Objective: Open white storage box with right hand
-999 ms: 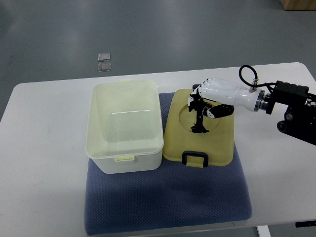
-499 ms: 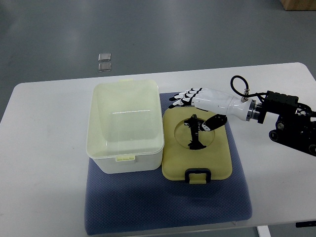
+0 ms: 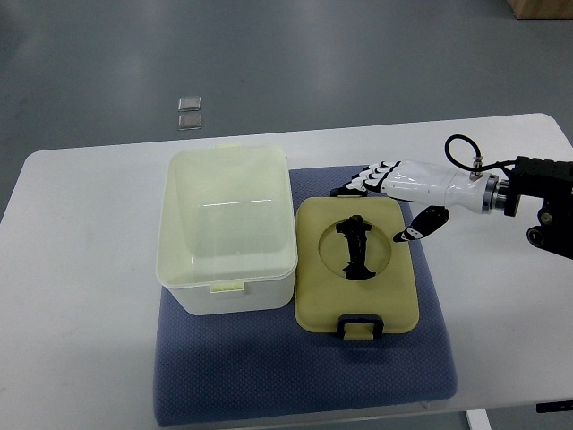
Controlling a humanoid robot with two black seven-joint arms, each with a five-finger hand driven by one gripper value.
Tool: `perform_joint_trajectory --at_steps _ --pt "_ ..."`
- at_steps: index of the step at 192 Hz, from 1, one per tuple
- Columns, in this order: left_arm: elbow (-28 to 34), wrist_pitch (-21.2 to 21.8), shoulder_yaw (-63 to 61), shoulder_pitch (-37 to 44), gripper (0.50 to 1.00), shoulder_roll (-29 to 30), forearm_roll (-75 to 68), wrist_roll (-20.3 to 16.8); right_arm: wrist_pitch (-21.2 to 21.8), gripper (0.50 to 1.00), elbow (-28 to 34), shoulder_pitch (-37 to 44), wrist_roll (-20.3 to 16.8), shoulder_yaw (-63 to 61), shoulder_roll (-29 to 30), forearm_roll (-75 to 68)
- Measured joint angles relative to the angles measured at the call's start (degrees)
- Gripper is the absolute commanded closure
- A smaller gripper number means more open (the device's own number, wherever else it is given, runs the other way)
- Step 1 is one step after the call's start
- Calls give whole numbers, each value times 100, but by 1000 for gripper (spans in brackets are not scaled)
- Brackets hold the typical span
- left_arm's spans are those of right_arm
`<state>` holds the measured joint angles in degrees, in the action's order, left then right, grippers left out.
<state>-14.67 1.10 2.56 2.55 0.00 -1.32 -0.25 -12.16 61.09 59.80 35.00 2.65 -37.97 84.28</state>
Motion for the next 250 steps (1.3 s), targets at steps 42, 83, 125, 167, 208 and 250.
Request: perform_joint_trajectory --at_steps 42,83,125,167,208,250 --pt "0 0 -1 0 500 0 0 8 444 576 -681 491 0 -434 -154 -586" --pt "-1 0 -1 0 500 0 0 8 1597 579 -855 512 -13 -1550 -100 -2890" --pt "-4 -4 7 0 500 0 0 8 2405 576 -931 341 -1497 -2669 46 -6841" --pt "-30 1 1 1 500 0 0 8 2507 574 -1198 -22 -2008 -2864 368 -10439" --pt "-29 4 -1 0 500 0 0 8 2992 574 -1319 -799 -1974 -3296 994 -11144" --pt "-40 -1 -1 1 500 0 0 8 3158 570 -1387 -1434 -1947 -3934 1646 -11098"
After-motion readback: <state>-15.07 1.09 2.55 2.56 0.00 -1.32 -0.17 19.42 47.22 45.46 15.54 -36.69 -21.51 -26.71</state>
